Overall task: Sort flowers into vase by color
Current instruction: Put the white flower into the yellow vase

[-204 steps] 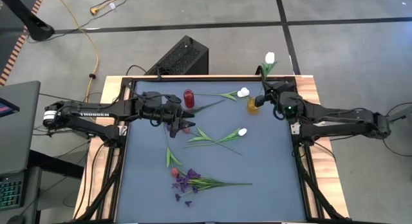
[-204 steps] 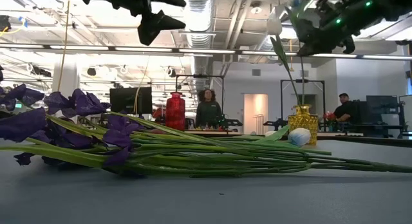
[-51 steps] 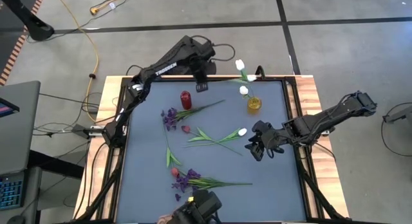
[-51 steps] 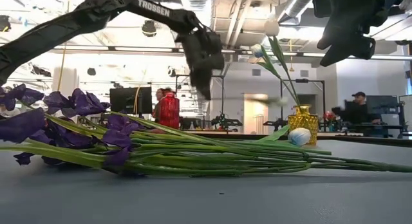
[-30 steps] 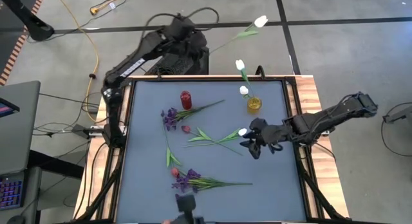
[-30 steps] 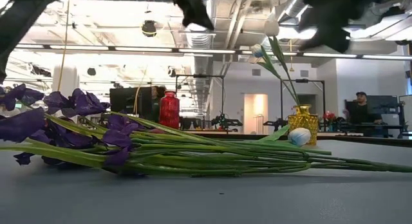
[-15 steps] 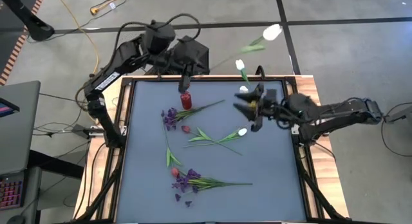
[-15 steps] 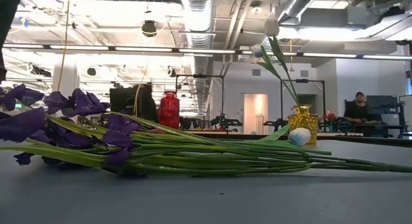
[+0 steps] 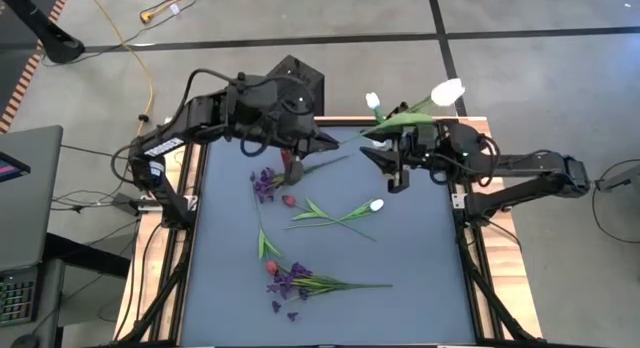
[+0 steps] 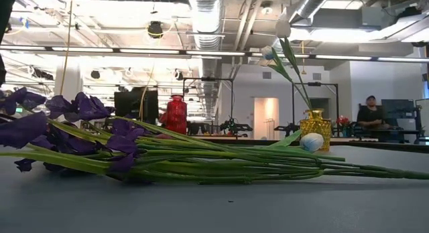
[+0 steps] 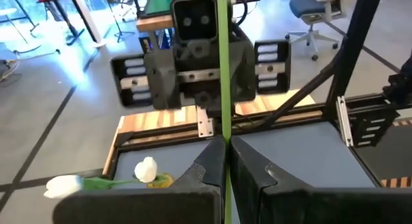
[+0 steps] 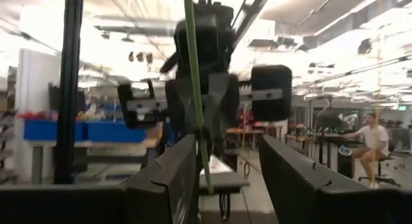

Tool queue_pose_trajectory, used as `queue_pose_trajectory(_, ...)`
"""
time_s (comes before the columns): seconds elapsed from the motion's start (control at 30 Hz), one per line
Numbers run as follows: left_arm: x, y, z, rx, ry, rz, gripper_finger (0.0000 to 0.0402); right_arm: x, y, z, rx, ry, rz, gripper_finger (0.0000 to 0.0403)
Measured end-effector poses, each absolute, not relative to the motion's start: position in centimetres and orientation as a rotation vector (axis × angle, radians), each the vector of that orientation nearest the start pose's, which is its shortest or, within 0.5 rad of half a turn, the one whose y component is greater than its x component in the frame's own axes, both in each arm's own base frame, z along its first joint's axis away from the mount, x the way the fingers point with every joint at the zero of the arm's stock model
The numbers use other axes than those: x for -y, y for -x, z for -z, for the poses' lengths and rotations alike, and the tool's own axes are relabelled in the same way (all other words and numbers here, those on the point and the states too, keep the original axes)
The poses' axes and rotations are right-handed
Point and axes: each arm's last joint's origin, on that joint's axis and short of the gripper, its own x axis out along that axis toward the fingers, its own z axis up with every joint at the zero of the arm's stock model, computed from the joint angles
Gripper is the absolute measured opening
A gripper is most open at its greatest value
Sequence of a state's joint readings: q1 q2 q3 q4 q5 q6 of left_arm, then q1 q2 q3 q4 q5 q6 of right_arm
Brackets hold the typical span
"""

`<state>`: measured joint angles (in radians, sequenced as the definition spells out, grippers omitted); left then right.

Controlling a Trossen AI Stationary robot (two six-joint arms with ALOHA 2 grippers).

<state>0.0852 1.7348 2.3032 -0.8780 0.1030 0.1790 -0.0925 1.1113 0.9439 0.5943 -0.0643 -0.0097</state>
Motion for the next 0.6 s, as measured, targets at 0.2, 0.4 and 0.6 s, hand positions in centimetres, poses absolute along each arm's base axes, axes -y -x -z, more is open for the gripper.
queue_pose_trajectory(0.2,-1.6,-33.6,-50.7,-0.325,-0.161,0.020,0.0000,2.1,-25.6,-40.7,0.418,0.054,-0.012,0.0195)
queue_pose_trajectory(0.4,-1.7,-34.0,-49.1,-0.363,-0.150,-0.014,0.0000,2.0,-26.2,-41.0,0.417,0.064,-0.046,0.0195)
queue_pose_trajectory(0.6,-1.6,-33.6,-49.4,-0.322,-0.148,0.009,0.0000,2.1,-26.2,-40.6,0.354,0.119,-0.043,0.0195)
